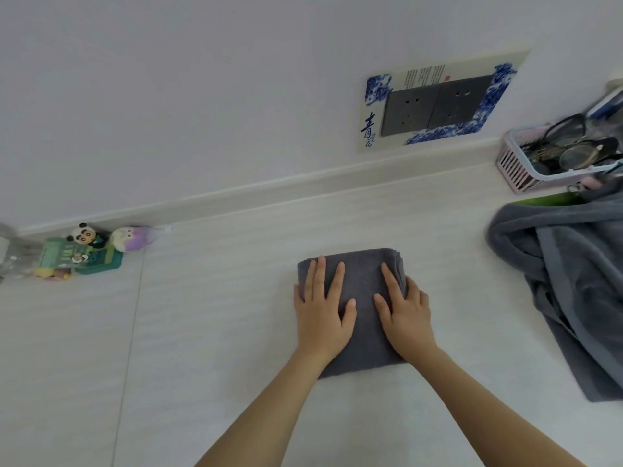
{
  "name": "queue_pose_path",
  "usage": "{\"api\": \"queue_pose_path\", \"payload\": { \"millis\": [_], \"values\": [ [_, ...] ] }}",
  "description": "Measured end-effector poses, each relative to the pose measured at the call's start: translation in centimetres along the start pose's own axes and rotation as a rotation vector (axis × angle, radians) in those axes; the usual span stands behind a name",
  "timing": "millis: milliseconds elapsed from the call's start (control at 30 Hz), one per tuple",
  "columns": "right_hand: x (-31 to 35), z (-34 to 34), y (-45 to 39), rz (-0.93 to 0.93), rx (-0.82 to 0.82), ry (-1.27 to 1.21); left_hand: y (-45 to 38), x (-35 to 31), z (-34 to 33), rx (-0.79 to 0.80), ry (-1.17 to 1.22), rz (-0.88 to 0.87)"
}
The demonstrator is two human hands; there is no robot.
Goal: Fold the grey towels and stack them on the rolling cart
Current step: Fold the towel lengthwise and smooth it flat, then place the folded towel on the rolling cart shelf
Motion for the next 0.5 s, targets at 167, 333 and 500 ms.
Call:
{"api": "queue_pose_path", "payload": {
  "millis": [167,333,500],
  "values": [
    [1.2,-0.1,0.5,-0.07,0.037,-0.239,4.3,3.7,1.6,0.076,0.761,0.6],
    [5.0,-2.4,2.1,-0.038,0.147,-0.479,7.1,8.4,3.5,0.363,1.272,0.86],
    [10.1,-5.4,4.0,-0.001,0.3,-0.674,11.1,13.1,7.0,0.334,1.37,0.865]
  ]
}}
Point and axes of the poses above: each hand's wrist, its own y-axis away from the middle knuckle, its own z-axis out of the back of the hand, x = y × z, the point moved 4 cm from there along -y, towards the middle knuckle, and after that the axes turned 3 degrees about -y, right-handed, at the moved point
